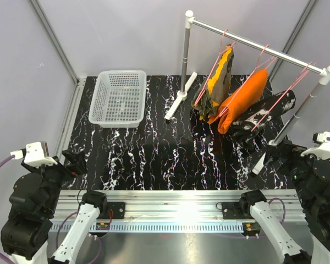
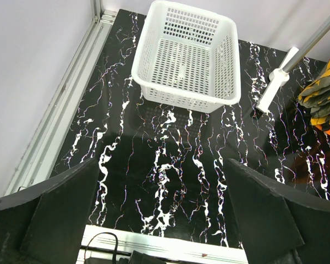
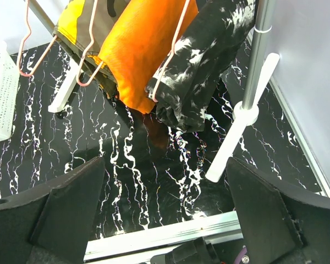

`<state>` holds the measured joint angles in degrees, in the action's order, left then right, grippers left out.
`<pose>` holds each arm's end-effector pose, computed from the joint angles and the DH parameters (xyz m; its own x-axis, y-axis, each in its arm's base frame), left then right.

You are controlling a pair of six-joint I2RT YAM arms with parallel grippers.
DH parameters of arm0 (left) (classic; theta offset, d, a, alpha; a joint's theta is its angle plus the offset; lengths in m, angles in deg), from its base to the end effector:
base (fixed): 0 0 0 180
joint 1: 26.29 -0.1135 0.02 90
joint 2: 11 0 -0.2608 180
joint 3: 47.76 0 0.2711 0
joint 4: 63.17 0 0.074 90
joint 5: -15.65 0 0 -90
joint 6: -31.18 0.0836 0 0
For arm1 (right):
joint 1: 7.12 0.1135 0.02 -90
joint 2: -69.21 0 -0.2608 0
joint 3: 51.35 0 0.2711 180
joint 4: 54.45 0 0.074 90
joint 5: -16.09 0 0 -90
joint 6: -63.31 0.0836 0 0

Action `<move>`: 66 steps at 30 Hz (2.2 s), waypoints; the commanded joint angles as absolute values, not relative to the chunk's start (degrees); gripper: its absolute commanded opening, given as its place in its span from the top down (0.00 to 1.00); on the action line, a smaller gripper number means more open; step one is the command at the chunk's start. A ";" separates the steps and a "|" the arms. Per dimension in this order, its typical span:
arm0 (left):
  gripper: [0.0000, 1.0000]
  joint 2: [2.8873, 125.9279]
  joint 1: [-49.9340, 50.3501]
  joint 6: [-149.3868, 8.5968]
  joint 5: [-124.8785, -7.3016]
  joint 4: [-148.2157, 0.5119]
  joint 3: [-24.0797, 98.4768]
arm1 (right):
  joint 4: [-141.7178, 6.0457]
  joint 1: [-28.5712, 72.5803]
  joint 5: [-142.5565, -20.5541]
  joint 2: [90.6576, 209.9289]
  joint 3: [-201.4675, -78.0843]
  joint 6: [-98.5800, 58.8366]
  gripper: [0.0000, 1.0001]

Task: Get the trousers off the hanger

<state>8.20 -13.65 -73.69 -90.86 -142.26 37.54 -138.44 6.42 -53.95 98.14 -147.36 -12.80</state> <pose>0.0381 0.0158 0.4125 -0.1965 -0.2081 -0.9582 -0.1147 0.9754 -0.1883 0.0488 -0.0176 0.4450 -0.2511 0.1716 -0.9526 0.1625 0.9777 0.1333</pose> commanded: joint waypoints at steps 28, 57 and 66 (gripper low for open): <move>0.01 8.87 -13.55 -72.88 -83.14 -139.94 37.63 | -106.80 6.85 -26.91 127.92 -132.88 0.21 0.23; 0.01 8.69 -13.55 -74.46 -76.21 -138.27 35.87 | -118.47 4.13 -35.24 133.64 -154.22 -1.37 1.00; 0.01 9.30 -13.55 -75.42 -63.56 -130.03 31.66 | -119.80 4.13 -37.61 132.05 -159.41 -4.97 1.00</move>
<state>8.22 -13.65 -74.39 -71.56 -137.06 34.04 -126.75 4.17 -38.65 133.99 -153.72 -3.05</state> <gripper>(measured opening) 0.987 0.035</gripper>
